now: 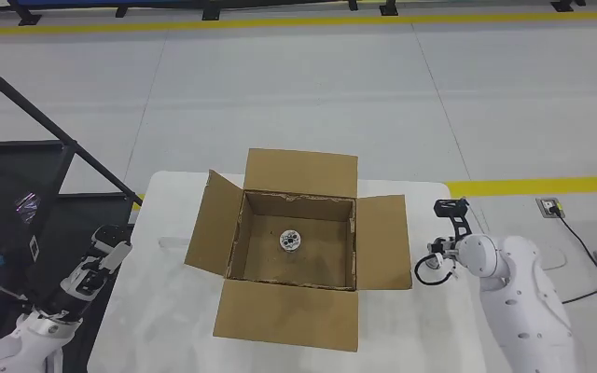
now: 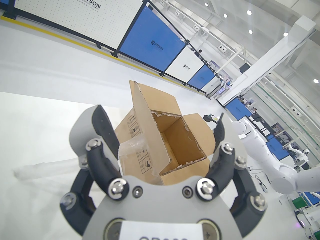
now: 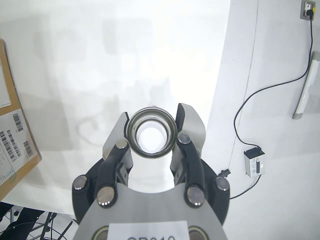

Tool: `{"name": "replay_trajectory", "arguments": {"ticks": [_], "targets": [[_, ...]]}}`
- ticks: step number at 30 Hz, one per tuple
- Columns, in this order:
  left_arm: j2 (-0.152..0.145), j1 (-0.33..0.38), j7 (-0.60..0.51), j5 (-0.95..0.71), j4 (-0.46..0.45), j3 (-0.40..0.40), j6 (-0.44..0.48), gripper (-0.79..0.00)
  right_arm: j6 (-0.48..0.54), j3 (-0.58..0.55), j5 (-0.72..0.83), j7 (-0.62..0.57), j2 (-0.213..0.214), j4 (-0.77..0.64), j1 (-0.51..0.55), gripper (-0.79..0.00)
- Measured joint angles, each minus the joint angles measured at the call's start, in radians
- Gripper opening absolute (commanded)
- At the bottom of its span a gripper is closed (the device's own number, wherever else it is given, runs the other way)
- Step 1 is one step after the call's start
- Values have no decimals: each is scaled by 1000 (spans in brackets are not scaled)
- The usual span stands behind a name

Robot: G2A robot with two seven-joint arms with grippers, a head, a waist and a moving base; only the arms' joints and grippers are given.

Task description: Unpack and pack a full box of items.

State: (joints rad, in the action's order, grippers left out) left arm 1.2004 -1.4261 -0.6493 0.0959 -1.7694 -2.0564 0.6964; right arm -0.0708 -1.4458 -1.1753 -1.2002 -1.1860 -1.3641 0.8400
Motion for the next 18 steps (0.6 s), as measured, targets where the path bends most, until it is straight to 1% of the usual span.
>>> {"name": "replay_trajectory", "arguments": {"ticks": [1, 3, 8, 9, 12, 15, 18], "targets": [[0, 0, 0, 0, 0, 0, 0, 0, 3, -1, 6, 6, 0, 8, 0, -400], [0, 0, 0, 0, 0, 0, 0, 0, 5, -1, 11, 14, 1, 19, 2, -302], [0, 0, 0, 0, 0, 0, 0, 0, 6, -5, 18, 24, 3, 26, 7, -28], [0, 0, 0, 0, 0, 0, 0, 0, 5, -6, 19, 23, 4, 22, 9, 0], [0, 0, 0, 0, 0, 0, 0, 0, -2, -10, 17, 20, 6, -1, 18, 0], [0, 0, 0, 0, 0, 0, 0, 0, -33, -23, 9, 25, 8, -56, 32, 0], [0, 0, 0, 0, 0, 0, 0, 0, -95, -50, -2, 44, 11, -207, 65, 0]]}}
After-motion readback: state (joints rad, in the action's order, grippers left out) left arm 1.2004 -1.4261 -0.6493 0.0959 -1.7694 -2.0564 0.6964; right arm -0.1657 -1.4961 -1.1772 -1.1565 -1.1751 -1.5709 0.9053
